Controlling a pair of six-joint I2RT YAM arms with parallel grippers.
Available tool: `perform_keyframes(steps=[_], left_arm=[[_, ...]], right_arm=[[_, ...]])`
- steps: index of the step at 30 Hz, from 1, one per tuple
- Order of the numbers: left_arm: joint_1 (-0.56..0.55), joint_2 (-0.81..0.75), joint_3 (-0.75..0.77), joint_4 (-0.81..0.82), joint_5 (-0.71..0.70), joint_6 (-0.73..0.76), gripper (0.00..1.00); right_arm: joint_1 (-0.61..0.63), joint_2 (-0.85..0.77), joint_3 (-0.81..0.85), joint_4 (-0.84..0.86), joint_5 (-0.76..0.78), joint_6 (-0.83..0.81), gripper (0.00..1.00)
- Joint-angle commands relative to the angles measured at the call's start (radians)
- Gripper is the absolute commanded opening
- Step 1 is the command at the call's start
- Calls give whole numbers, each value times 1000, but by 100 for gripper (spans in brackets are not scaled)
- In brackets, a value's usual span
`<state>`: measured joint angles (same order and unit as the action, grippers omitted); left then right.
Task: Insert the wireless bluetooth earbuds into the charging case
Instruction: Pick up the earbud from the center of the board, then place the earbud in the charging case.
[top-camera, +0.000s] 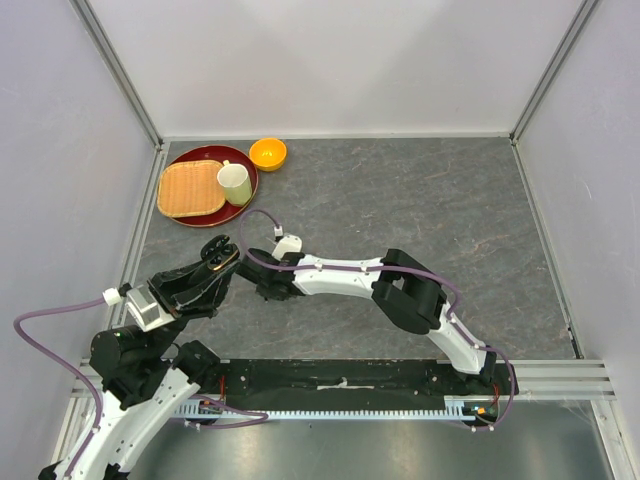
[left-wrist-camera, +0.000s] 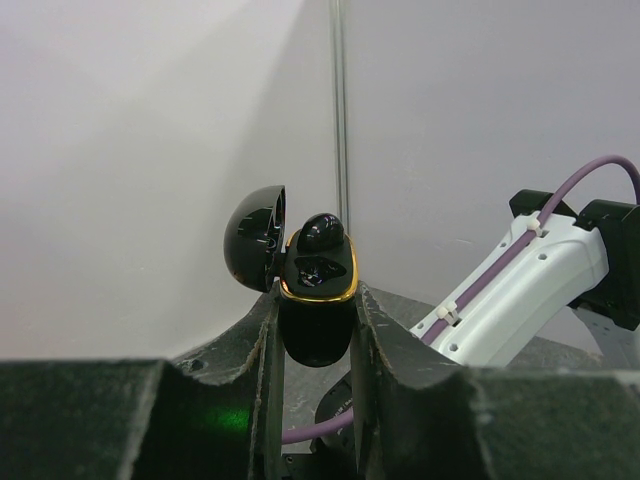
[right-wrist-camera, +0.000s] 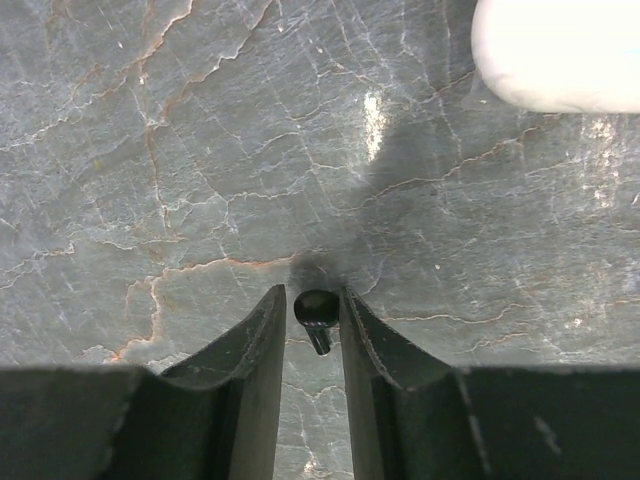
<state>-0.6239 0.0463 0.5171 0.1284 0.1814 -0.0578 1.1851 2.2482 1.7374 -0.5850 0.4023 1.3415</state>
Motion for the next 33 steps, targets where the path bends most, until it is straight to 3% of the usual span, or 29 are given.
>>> perform_keyframes(steps=[1, 6, 13, 20, 28, 33], left_arm=[[0, -13, -2, 11, -19, 39, 2], [0, -22, -6, 10, -23, 36, 2], [0, -20, -2, 7, -25, 36, 2], [1, -3, -2, 8, -16, 30, 2], [0, 26, -12, 22, -8, 15, 2], [0, 67, -38, 51, 4, -5, 2]], right_arm=[[14, 53, 14, -61, 21, -30, 30], [19, 57, 8, -72, 40, -42, 28], [19, -4, -56, -73, 102, -73, 17], [18, -211, -336, -70, 230, -61, 18], [-33, -464, -738, -32, 224, 22, 22], [-62, -585, -890, 17, 187, 51, 28]])
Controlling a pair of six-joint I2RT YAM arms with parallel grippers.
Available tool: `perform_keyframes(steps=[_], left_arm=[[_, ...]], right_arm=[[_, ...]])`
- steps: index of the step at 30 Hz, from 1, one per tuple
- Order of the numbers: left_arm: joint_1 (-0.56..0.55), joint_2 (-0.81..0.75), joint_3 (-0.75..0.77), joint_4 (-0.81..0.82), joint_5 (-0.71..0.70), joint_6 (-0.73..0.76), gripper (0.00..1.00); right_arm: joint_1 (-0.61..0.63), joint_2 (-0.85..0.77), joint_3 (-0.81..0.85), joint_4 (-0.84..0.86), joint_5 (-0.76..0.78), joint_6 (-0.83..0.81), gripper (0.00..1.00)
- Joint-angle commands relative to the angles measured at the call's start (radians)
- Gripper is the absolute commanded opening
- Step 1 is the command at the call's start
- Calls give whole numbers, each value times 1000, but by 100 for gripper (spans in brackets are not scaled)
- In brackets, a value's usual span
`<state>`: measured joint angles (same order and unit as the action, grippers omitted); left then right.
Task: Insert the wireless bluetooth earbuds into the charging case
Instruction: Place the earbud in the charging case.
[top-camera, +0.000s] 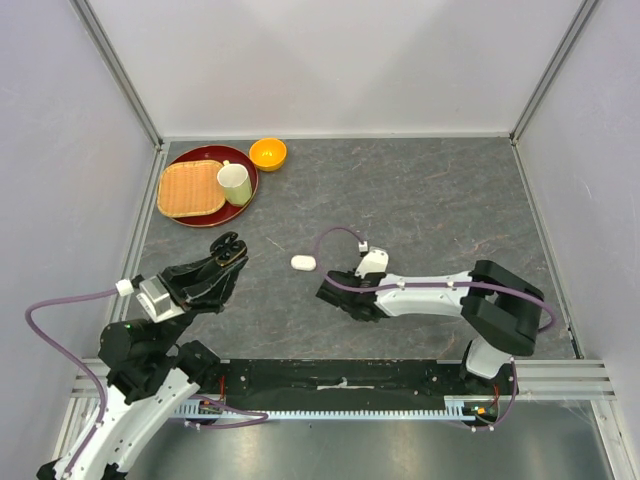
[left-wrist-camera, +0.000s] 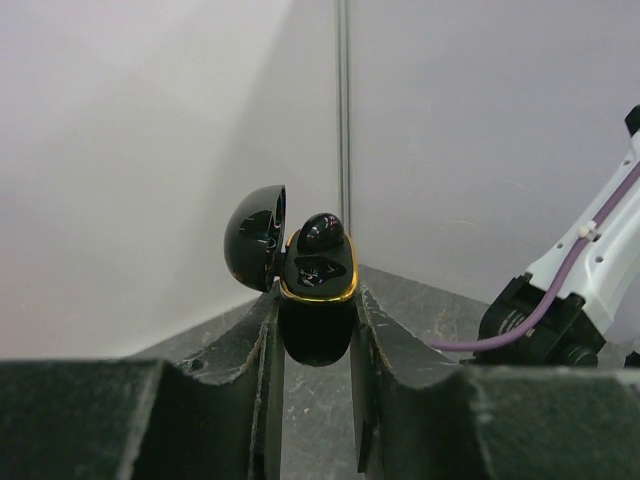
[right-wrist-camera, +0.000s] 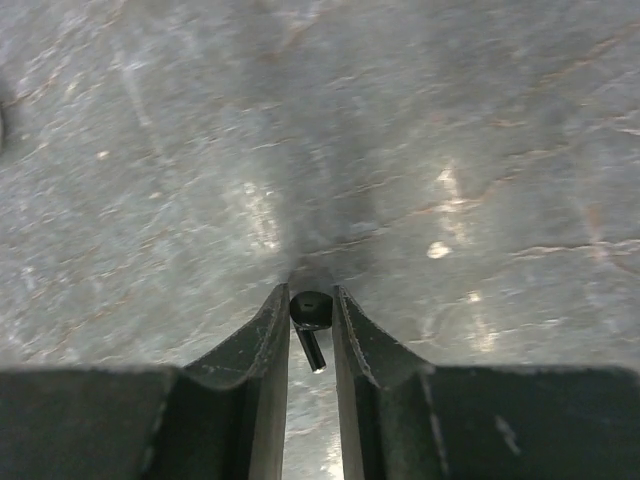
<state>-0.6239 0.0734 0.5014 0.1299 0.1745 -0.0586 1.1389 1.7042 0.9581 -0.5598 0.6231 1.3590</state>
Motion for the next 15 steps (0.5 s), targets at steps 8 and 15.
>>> perform_keyframes(steps=[8, 15], left_arm=[[0, 131, -95, 142, 95, -72, 2], [0, 144, -132, 182, 92, -112, 2]], right_arm=[[-36, -75, -168, 18, -71, 8, 36], [-57, -81, -168, 38, -109, -43, 38]])
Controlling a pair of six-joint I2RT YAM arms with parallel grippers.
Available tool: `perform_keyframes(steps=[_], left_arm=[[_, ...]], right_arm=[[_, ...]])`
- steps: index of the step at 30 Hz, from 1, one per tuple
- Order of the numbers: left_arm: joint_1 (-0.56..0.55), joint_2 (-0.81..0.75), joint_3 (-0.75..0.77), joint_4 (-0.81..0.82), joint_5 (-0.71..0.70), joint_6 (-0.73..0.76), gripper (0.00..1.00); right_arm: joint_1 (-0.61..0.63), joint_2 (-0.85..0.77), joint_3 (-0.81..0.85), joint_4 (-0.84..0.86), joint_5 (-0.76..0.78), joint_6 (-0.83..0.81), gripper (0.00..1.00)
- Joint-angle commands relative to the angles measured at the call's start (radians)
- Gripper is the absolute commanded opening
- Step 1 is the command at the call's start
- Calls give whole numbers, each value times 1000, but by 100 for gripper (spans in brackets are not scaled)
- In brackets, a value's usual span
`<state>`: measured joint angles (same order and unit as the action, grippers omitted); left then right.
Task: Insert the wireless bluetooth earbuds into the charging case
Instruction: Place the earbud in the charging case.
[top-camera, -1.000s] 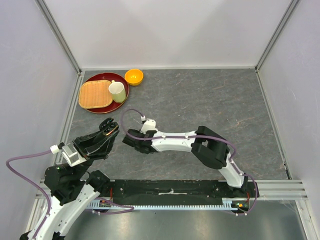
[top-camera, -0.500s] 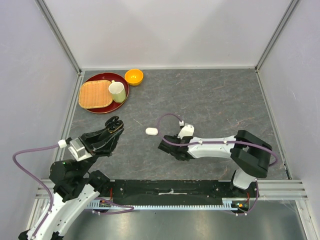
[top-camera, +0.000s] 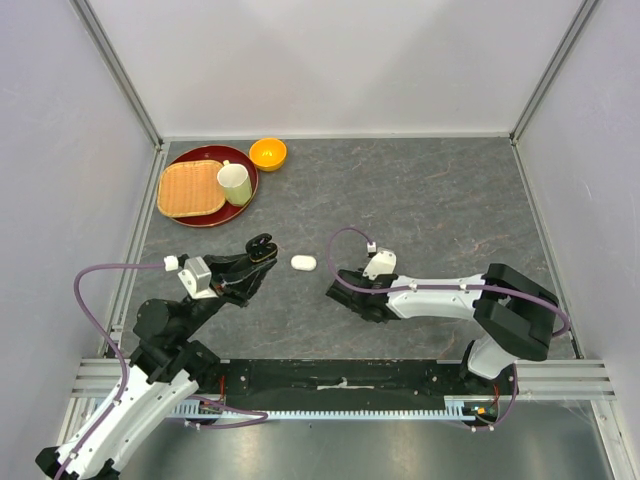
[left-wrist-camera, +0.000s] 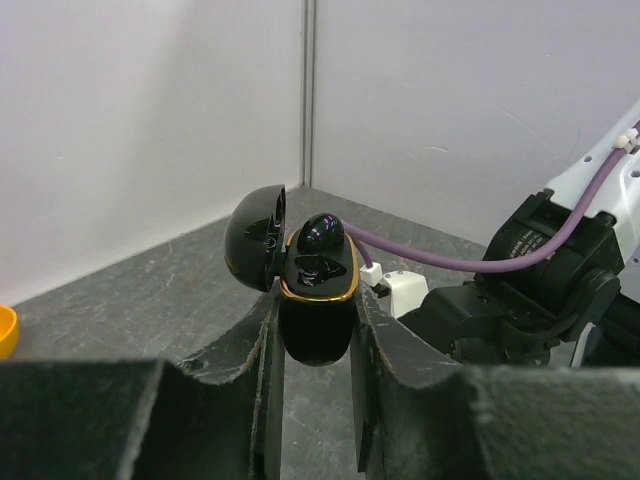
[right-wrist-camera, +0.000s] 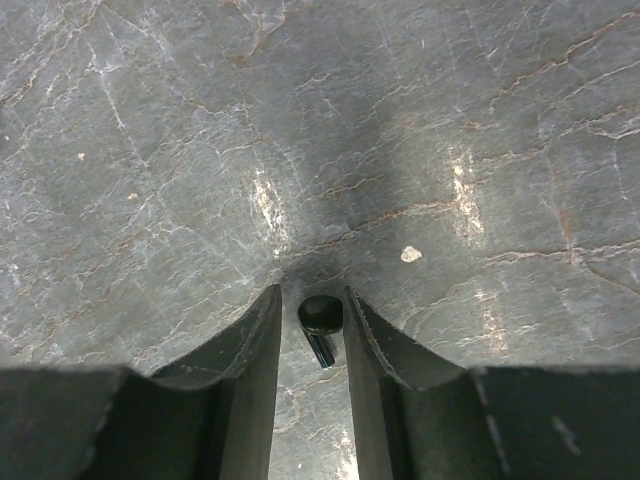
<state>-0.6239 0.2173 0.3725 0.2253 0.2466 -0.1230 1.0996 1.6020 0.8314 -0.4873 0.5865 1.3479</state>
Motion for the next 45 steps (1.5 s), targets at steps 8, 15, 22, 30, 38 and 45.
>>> perform_keyframes(steps=[8, 15, 22, 30, 38, 45], left_arm=[[0, 8, -7, 82, 16, -56, 2], [0, 10, -9, 68, 16, -63, 2], [0, 11, -12, 63, 17, -66, 2], [1, 13, -17, 62, 11, -70, 2], [0, 14, -18, 59, 8, -70, 2], [0, 25, -17, 55, 3, -72, 2]], right_arm=[[-33, 16, -40, -36, -152, -56, 39], [-63, -13, -40, -37, -201, -102, 39], [-76, -11, -35, -50, -235, -138, 39], [-78, 22, -22, -53, -261, -145, 39], [-76, 33, -26, -60, -261, -141, 35], [-76, 35, -34, -60, -264, -141, 31]])
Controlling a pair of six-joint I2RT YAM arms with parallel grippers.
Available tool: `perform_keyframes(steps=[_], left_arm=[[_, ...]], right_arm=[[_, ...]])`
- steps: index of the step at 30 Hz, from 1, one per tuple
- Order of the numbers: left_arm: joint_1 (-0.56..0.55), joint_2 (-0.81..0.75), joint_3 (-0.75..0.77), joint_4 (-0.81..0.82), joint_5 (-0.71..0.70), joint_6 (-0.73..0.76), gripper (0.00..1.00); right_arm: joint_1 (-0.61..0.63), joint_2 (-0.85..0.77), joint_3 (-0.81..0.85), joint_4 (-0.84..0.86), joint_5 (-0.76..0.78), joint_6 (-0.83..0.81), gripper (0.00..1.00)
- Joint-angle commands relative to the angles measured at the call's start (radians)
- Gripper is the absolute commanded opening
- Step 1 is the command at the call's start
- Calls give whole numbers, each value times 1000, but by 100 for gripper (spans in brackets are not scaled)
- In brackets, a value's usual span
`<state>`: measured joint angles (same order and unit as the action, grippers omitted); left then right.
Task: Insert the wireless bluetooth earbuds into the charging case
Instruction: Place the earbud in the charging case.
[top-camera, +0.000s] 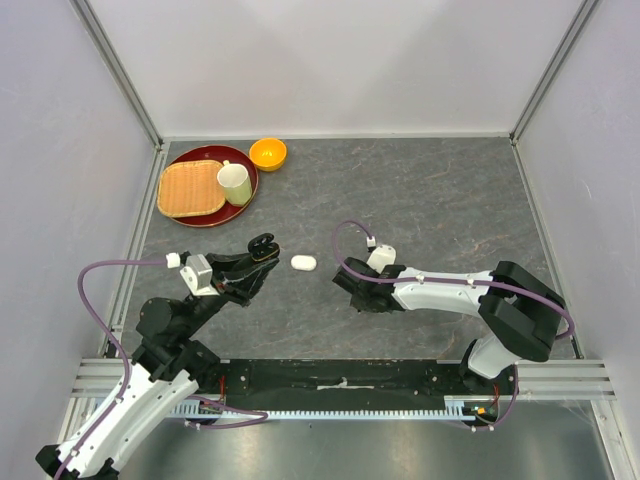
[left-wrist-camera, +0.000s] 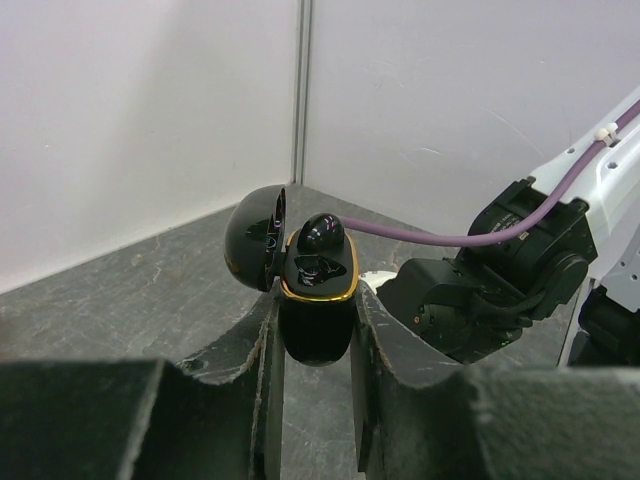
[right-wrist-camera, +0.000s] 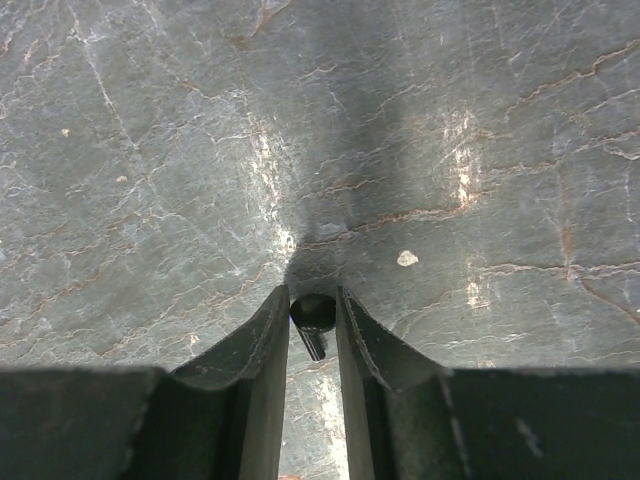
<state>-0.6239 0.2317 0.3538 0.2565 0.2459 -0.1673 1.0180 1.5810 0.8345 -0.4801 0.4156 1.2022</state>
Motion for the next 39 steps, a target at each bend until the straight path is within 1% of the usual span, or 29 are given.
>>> perform_keyframes(steps=[1, 8, 10, 13, 18, 23, 27, 31, 34, 39], left_arm=[[0, 11, 4, 23, 4, -28, 2], [0, 1, 7, 1, -11, -29, 2], [0, 4, 10, -8, -22, -29, 2], [0, 17, 25, -26, -53, -26, 2], [0, 34, 59, -54, -48, -29, 2], [0, 38, 50, -40, -57, -46, 2], [0, 64, 69, -54, -28, -72, 2], [0, 67, 62, -60, -10, -100, 2], [0, 75, 39, -33, -20, -103, 2], [0, 112, 24, 24, 3, -115, 2]], right_arm=[[5, 56, -38, -68, -93, 5, 29], [7, 31, -38, -69, -80, 0, 22], [5, 1, -38, -68, -61, 6, 20], [7, -84, -49, -49, -29, 17, 19], [7, -266, -61, -48, 97, 25, 19], [7, -383, -40, -72, 163, 19, 18], [7, -427, -23, -95, 224, 34, 17], [5, -434, 47, -117, 279, -6, 17], [4, -438, 87, -143, 311, -38, 17], [2, -510, 86, -150, 344, -39, 17]])
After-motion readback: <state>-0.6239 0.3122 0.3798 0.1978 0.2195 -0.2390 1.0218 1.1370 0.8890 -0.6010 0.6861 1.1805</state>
